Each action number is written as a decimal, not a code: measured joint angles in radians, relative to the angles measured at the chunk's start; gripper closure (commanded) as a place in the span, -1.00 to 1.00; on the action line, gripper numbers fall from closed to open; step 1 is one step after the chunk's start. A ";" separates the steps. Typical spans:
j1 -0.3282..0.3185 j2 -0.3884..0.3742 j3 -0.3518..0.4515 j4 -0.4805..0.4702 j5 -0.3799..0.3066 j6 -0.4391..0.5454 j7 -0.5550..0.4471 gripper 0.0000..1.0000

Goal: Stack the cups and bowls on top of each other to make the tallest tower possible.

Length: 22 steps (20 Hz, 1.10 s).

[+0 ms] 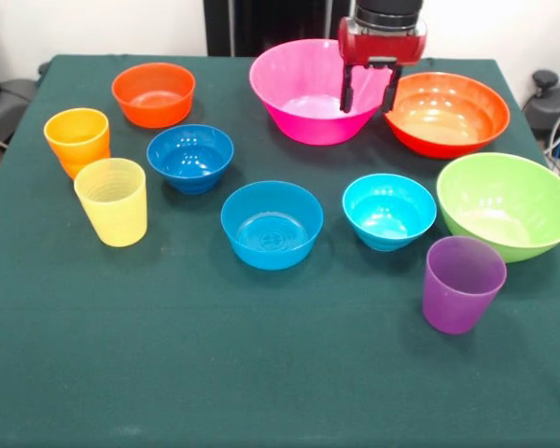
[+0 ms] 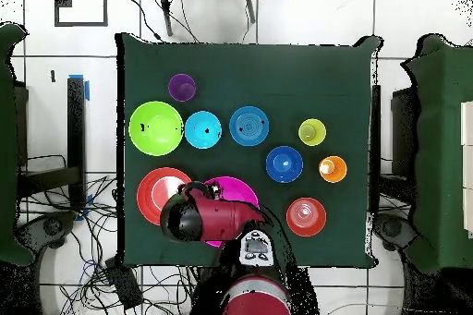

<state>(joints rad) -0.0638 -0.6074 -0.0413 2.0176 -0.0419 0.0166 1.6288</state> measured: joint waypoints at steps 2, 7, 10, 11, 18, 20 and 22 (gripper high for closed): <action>0.000 -0.004 -0.001 0.000 0.000 0.000 0.000 -1.00; -0.007 -0.023 -0.001 0.000 0.000 0.000 0.000 -1.00; -0.021 -0.024 -0.001 0.000 0.000 0.000 0.000 -1.00; -0.024 -0.024 -0.001 0.000 0.000 0.000 0.000 -1.00; -0.052 -0.024 -0.001 0.000 0.000 0.000 0.000 -1.00; -0.055 -0.022 -0.001 0.000 0.000 0.000 0.000 -1.00; -0.055 -0.011 -0.001 -0.003 0.000 0.000 0.000 -1.00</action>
<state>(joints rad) -0.1183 -0.6185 -0.0426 2.0150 -0.0422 0.0166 1.6288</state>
